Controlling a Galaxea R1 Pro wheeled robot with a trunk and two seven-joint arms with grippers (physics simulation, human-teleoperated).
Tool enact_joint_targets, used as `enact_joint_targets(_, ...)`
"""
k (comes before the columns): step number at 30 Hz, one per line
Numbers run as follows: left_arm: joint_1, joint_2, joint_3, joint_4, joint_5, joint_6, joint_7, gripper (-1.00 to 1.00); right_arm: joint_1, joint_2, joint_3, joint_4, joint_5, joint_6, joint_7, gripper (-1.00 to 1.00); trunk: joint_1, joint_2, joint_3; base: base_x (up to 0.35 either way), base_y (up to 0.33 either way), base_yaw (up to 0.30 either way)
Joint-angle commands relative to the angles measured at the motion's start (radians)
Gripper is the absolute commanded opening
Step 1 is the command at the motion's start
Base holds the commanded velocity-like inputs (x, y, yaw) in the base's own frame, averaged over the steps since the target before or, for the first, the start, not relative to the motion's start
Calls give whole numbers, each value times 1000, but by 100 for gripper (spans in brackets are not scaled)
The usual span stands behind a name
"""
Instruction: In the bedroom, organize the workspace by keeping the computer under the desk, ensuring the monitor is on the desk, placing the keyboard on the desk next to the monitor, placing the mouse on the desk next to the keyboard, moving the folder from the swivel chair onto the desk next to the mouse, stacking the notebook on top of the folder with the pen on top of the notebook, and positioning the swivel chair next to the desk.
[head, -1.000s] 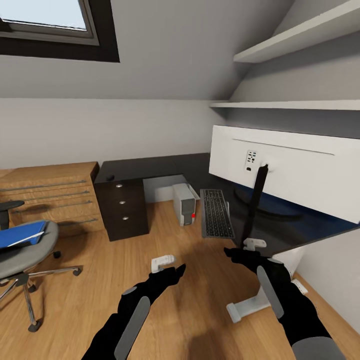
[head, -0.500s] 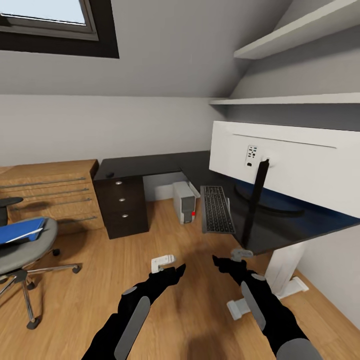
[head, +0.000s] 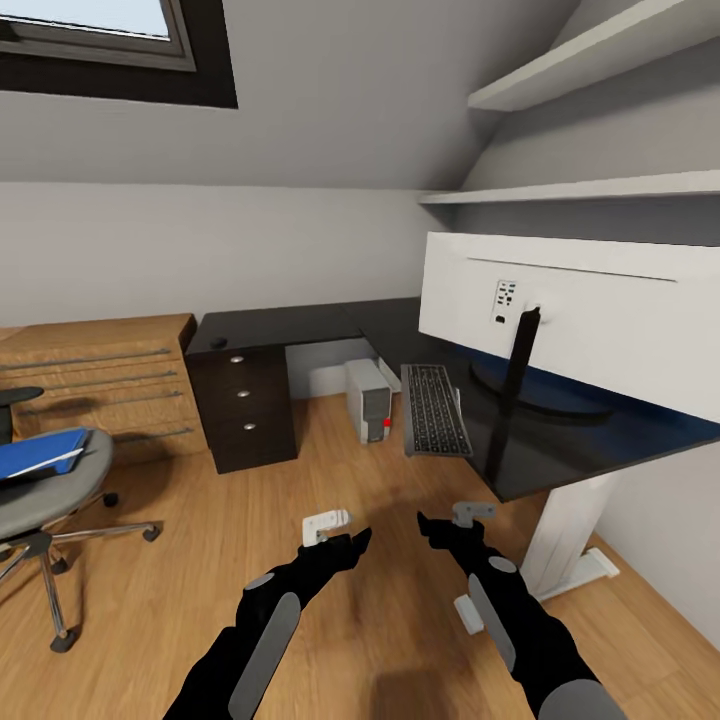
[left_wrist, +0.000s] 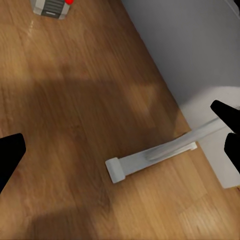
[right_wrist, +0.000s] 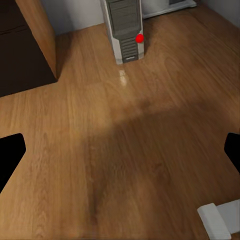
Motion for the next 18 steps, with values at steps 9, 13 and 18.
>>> enact_joint_targets(9,-1,0,-1,-2,10,4,9,100,-1,34,12,18,129,-3,-124,100,34,-64,-29,0,0,0)
enact_joint_targets(13,-1,0,14,-2,10,4,9,100,-1,48,9,29,141,-107,-159,100,50,-92,-42,0,0,0)
enact_joint_targets(18,-1,0,74,-21,10,5,8,100,-1,63,8,137,139,-411,-214,100,69,-127,-57,0,0,0)
